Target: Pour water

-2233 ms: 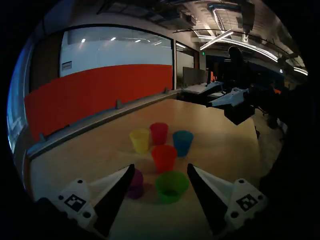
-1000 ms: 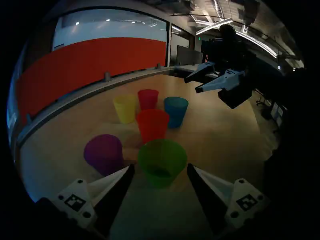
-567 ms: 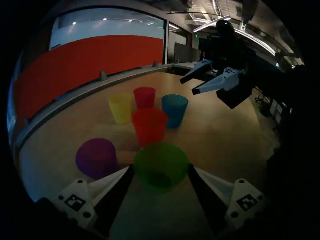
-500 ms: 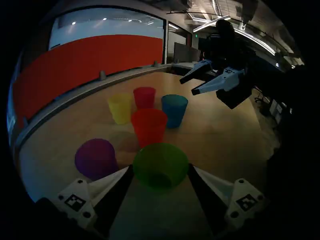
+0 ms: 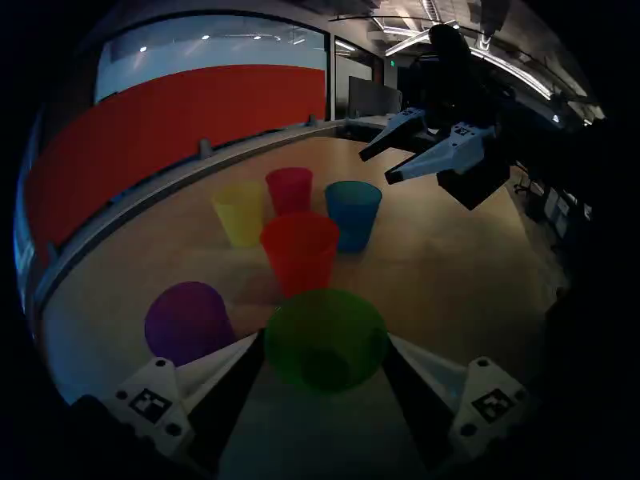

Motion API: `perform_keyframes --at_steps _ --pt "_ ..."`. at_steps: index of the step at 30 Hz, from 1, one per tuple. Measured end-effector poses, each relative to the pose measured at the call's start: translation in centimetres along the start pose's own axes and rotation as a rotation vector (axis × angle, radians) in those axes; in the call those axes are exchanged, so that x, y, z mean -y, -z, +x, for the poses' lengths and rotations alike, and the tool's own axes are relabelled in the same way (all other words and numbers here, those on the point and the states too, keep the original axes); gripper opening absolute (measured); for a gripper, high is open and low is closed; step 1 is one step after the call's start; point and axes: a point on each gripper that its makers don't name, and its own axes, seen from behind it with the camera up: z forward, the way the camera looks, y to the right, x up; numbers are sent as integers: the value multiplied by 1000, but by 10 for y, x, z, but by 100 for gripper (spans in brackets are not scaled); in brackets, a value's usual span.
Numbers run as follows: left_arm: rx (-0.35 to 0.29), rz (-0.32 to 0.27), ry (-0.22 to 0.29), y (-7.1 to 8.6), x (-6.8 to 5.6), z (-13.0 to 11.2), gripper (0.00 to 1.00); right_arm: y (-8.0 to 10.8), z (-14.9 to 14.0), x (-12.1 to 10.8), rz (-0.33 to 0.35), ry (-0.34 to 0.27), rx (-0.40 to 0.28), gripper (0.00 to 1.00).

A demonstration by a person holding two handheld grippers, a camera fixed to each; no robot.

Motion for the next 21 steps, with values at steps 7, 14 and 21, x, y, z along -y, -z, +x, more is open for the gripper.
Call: perform_keyframes --at_steps 7,14,21 --pt "-3 -4 3 -3 -2 3 88 -3 -3 2 4 2 7 100" --pt "-6 -2 -3 -3 -2 4 88 -9 -10 4 10 4 22 100" --pt "-7 -8 9 -2 -2 5 88 -19 -19 7 13 9 44 100"
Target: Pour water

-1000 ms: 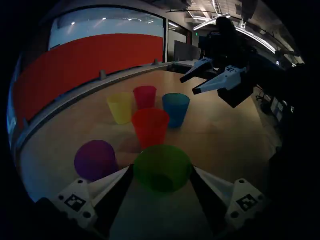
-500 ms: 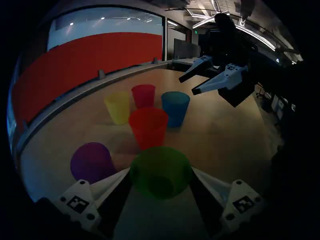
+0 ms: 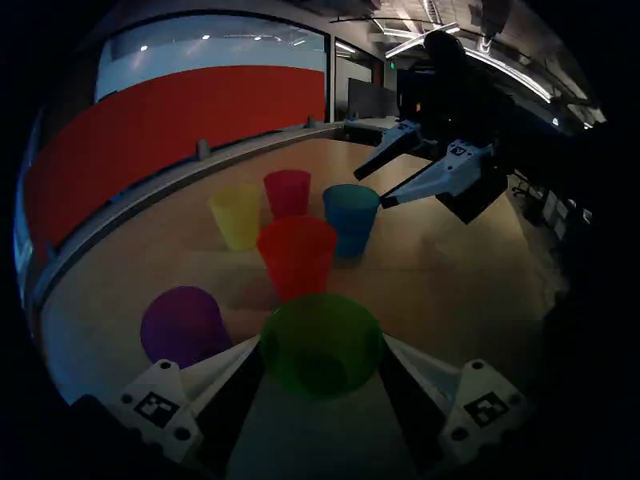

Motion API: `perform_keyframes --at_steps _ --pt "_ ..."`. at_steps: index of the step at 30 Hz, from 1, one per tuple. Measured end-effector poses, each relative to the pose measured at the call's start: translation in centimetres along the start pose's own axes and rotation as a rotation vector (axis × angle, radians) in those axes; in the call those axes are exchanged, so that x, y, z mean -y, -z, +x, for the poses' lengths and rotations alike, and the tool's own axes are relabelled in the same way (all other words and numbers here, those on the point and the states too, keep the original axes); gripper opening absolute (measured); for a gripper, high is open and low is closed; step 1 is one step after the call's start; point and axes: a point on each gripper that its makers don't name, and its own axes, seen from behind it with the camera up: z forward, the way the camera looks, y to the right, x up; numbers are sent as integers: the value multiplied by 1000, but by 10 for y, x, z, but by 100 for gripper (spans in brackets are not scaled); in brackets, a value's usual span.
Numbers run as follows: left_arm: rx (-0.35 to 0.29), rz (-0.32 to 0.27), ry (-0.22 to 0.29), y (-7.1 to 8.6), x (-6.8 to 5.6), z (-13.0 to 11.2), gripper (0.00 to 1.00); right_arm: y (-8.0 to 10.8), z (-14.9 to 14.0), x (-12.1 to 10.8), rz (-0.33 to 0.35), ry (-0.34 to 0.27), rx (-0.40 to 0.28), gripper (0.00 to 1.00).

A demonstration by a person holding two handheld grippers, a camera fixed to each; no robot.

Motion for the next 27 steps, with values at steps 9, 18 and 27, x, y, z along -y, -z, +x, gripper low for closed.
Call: perform_keyframes --at_steps 9,18,27 --pt "-10 -17 8 1 -4 5 88 -18 -14 -1 -7 9 34 100" --pt "-13 -14 13 3 -3 5 88 -39 -17 0 1 -3 43 100" --pt "-18 -8 29 6 0 6 88 -46 -16 1 1 -16 34 92"
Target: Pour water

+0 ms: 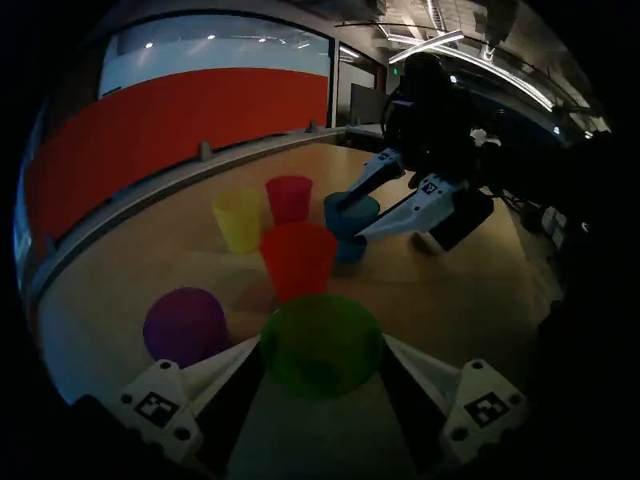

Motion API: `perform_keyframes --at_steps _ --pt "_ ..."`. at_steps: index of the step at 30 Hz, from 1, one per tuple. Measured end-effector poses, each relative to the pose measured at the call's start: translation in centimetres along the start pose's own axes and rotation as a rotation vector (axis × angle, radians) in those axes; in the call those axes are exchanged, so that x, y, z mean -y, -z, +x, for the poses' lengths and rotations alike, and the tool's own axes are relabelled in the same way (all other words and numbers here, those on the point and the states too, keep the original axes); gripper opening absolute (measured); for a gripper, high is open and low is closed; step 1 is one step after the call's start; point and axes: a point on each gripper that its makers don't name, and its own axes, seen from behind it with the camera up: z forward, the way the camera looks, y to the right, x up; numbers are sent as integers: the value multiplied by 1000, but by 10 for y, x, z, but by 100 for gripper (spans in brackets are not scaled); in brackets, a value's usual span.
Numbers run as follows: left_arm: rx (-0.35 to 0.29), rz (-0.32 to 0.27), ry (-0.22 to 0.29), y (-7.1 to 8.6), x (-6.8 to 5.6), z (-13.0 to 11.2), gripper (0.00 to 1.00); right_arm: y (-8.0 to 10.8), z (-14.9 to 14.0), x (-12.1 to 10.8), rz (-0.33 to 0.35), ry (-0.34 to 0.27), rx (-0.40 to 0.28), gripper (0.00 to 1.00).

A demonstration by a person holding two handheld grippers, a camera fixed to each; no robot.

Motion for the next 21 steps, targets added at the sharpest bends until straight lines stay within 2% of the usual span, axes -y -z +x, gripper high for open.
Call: perform_keyframes --at_steps 9,15,21 --pt "-13 6 8 4 -1 2 88 2 2 1 -3 -25 -17 90" --pt "-35 14 20 12 -4 8 88 18 19 3 -3 -52 -79 90" --pt "-68 30 13 23 -7 22 88 40 41 6 -21 -40 -140 90"
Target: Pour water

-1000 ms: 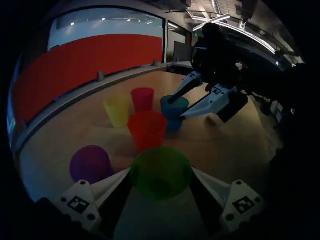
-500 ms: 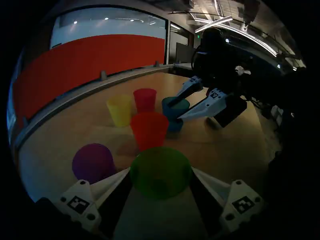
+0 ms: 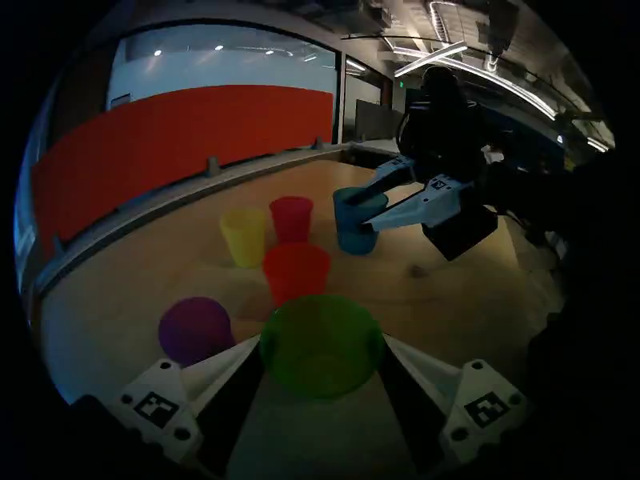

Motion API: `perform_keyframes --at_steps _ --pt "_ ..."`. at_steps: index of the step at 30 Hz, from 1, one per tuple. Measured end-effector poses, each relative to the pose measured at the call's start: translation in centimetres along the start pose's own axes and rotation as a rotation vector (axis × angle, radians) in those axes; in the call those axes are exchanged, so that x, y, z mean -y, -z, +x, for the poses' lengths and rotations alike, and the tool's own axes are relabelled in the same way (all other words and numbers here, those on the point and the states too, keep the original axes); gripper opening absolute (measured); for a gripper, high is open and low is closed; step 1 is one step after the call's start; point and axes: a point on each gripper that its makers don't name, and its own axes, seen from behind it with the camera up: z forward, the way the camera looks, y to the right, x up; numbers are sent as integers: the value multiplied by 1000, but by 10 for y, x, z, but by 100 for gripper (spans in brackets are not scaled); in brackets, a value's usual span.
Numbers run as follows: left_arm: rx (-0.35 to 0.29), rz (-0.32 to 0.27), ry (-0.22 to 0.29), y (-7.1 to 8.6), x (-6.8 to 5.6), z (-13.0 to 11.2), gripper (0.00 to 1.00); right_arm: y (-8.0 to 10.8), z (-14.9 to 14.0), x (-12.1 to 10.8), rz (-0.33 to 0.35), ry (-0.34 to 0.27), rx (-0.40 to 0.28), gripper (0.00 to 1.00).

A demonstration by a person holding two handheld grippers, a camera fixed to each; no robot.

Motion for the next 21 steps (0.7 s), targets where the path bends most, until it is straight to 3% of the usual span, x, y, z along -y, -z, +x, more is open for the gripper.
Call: perform_keyframes --at_steps 21 --pt "-160 43 -31 30 2 70 88 49 63 8 -36 -2 -160 89"
